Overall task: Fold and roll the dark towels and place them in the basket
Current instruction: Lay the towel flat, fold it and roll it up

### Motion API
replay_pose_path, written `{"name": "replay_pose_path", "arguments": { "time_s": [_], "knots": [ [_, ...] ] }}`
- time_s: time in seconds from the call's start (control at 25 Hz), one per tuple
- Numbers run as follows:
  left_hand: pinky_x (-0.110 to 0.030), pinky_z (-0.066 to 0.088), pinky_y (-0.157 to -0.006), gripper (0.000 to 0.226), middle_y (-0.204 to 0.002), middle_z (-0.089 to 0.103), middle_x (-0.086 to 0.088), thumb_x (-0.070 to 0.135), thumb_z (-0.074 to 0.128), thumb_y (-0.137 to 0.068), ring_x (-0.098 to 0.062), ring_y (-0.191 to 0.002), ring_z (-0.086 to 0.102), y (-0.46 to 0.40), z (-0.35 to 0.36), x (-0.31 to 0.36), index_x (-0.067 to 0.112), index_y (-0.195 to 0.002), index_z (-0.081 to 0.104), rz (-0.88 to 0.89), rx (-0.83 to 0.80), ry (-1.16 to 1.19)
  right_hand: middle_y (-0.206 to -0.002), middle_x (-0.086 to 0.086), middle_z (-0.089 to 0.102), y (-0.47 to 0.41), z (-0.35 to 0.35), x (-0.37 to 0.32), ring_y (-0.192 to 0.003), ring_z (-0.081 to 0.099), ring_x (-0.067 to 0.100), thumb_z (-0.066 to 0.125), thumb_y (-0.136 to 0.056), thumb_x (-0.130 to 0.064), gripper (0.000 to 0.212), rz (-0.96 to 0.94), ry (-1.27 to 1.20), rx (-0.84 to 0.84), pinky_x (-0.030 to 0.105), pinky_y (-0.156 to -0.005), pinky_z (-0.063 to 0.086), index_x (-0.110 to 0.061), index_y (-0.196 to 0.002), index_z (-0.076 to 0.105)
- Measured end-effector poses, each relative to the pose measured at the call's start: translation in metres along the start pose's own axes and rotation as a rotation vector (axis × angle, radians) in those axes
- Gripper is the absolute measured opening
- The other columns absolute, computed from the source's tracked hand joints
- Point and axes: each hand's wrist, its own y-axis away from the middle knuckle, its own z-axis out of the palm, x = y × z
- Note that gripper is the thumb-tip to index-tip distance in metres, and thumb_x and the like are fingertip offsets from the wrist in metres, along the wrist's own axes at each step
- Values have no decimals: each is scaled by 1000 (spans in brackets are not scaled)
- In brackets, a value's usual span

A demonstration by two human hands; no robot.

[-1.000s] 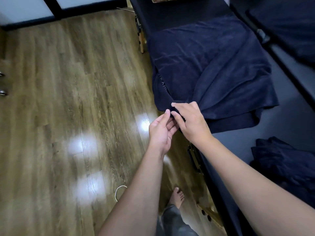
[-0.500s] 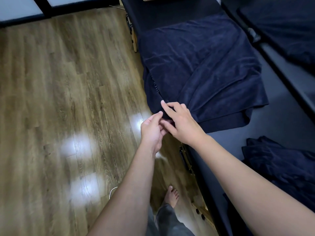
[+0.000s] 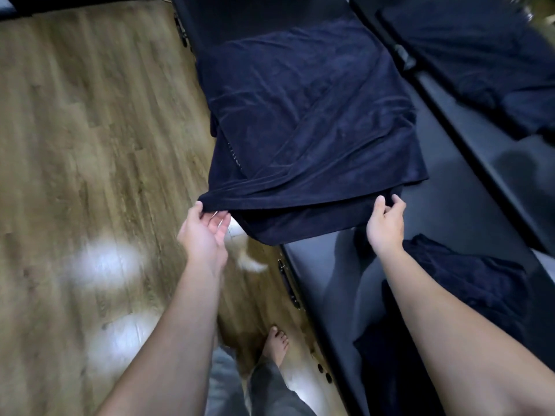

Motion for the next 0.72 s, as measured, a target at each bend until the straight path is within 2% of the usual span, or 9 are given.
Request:
{"name": "replay_pose_path", "arguments": {
  "time_s": [0.12,0.2,0.4,0.48,0.56,0.64,0.72],
  "knots": [
    [-33,61,-73,10,-76,72,-5,17,60,-96,-20,-63,68,-4,1,-11,8,-97,62,15,84,10,-136,-11,56,-21,-7,11,-134,40,27,32,-106,-45,60,-28,120,-37,39,-104,30,-19,-159,19],
    [-32,60,-70,11,-71,71,-2,18,59,-94,-18,-58,67,-6,-1,-16,8,-97,62,38,156,-14,-150,-11,51,-33,-7,17,-136,35,30,31,-106,-45,61,-54,209,-31,43,-111,25,-21,-160,16],
    [-26,54,-57,13,-62,64,0,16,55,-91,-13,-48,59,-11,-7,-22,11,-83,63,111,374,-113,-159,-8,38,-61,-19,23,-136,32,34,25,-106,-50,64,-75,412,20,46,-111,16,-26,-162,6],
    [-25,51,-54,13,-66,63,-3,15,54,-91,-13,-45,57,-13,-7,-24,11,-82,61,129,437,-130,-157,7,41,-76,-36,25,-141,28,35,24,-106,-52,65,27,418,60,50,-112,15,-26,-162,4],
    [-25,50,-53,12,-68,62,-5,15,52,-91,-13,-44,54,-14,-6,-25,11,-82,60,149,468,-130,-150,17,47,-89,-54,31,-140,30,39,32,-105,-50,65,80,412,122,53,-112,17,-24,-161,14],
    [-25,49,-52,12,-68,60,-6,15,52,-92,-14,-45,53,-14,-5,-29,11,-83,59,161,480,-138,-136,12,60,-88,-62,40,-129,40,40,46,-102,-38,54,-112,418,212,52,-108,24,-19,-151,37],
    [-25,48,-50,11,-69,61,-6,15,51,-92,-14,-45,53,-13,-4,-33,12,-83,58,157,480,-146,-114,6,69,-76,-53,46,-115,50,39,50,-97,-28,41,-385,326,197,49,-100,32,-14,-136,51]
  ]
}}
